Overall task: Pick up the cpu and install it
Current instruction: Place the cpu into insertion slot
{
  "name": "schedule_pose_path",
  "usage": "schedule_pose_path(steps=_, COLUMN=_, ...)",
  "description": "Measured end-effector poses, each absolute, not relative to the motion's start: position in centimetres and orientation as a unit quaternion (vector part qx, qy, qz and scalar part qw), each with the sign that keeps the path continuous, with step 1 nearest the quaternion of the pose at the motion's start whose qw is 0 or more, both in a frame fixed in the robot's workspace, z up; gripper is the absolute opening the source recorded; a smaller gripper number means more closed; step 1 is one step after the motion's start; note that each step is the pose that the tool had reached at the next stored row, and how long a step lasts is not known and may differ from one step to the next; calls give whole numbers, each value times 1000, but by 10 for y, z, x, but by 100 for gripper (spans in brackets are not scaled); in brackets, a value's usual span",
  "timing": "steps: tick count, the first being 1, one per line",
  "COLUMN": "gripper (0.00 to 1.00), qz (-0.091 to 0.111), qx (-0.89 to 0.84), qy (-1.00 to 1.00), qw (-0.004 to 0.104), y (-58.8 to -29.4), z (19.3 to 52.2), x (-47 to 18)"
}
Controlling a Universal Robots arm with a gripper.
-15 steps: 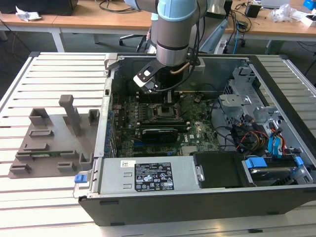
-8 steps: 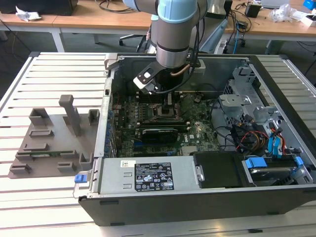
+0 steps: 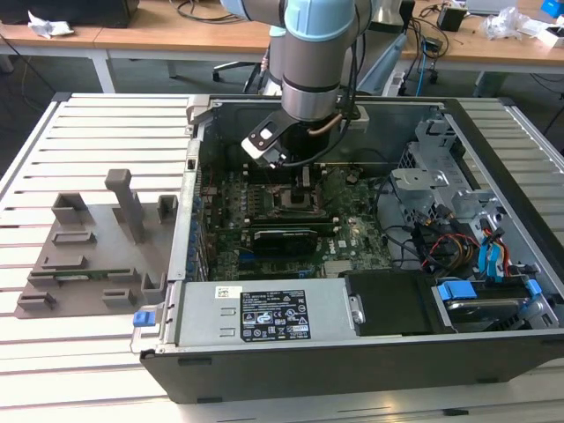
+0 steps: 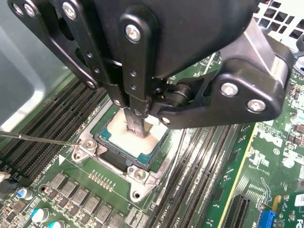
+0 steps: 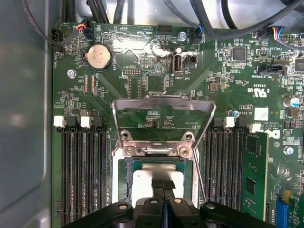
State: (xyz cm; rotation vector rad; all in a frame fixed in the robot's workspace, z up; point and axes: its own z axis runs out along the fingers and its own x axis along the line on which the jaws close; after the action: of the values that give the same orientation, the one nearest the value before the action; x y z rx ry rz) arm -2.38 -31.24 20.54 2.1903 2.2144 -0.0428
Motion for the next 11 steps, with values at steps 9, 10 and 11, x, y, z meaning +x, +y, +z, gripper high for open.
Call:
schedule_pose_path(steps=9, gripper=29, qz=-16, qx=703, qy=711, qw=15, y=-312, z=216, x=-24)
schedule_pose_path(steps=10, gripper=36, qz=-16, qx=703, qy=711, qw=15, y=-312, z=216, x=-24)
schedule_pose_path(steps=11, gripper=36, qz=-16, qx=703, qy=711, qw=15, y=-312, z=216, x=-24)
